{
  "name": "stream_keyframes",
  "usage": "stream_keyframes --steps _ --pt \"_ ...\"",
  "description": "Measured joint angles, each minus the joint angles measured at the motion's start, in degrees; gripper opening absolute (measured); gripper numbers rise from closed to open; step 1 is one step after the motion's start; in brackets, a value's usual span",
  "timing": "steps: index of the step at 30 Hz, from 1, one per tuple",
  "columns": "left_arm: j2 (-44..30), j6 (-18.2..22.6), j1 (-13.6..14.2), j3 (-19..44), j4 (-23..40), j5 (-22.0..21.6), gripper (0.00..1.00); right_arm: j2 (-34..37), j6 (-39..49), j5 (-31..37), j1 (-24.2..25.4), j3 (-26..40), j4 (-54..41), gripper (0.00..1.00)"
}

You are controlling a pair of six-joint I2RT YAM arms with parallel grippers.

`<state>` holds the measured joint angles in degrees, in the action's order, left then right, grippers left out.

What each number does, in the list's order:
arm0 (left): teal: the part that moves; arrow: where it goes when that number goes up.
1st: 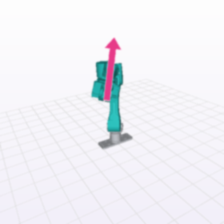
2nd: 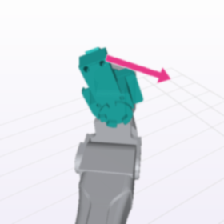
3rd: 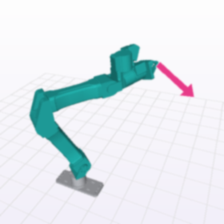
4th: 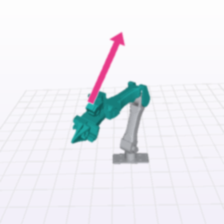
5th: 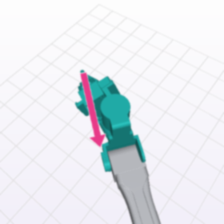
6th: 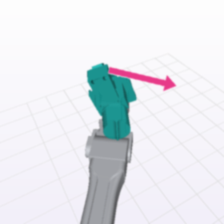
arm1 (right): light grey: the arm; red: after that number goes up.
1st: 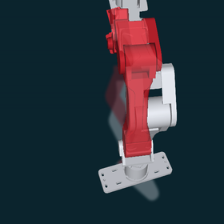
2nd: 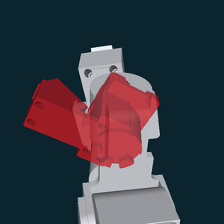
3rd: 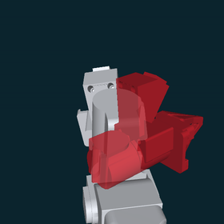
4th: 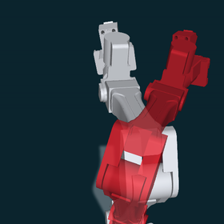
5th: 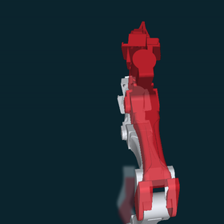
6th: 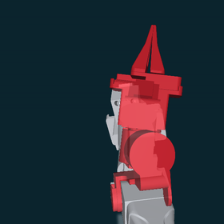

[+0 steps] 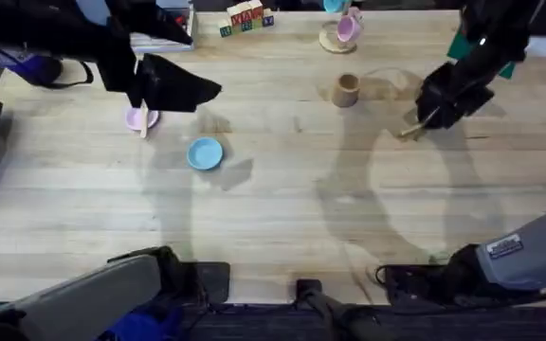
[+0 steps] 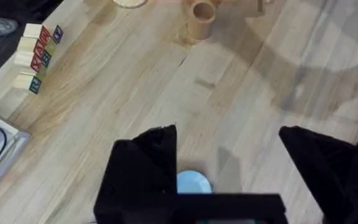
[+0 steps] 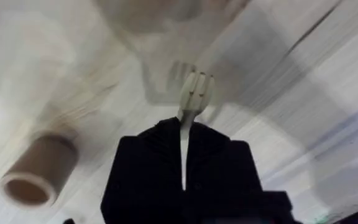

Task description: Pick up a utensil and set it on the pink plate, then put the other utensil in the container.

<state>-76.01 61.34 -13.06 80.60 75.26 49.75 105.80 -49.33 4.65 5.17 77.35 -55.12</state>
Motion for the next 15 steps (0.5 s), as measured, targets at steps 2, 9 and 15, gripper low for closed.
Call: stream_keyframes --steps 2,9,15 --pt "0.0 0.0 0.0 0.0 0.0 0.0 0.995 -0.1 1.4 0.0 0.0 3.3 -2.1 0.029" --pt "0.0 0.0 0.0 0.0 0.0 0.0 0.995 -0.6 8.7 0.0 0.0 15.3 -8.9 0.029" --pt "0.0 0.0 0.0 0.0 0.0 0.0 0.995 -1.2 16.1 0.0 -0.2 24.2 -14.5 0.029"
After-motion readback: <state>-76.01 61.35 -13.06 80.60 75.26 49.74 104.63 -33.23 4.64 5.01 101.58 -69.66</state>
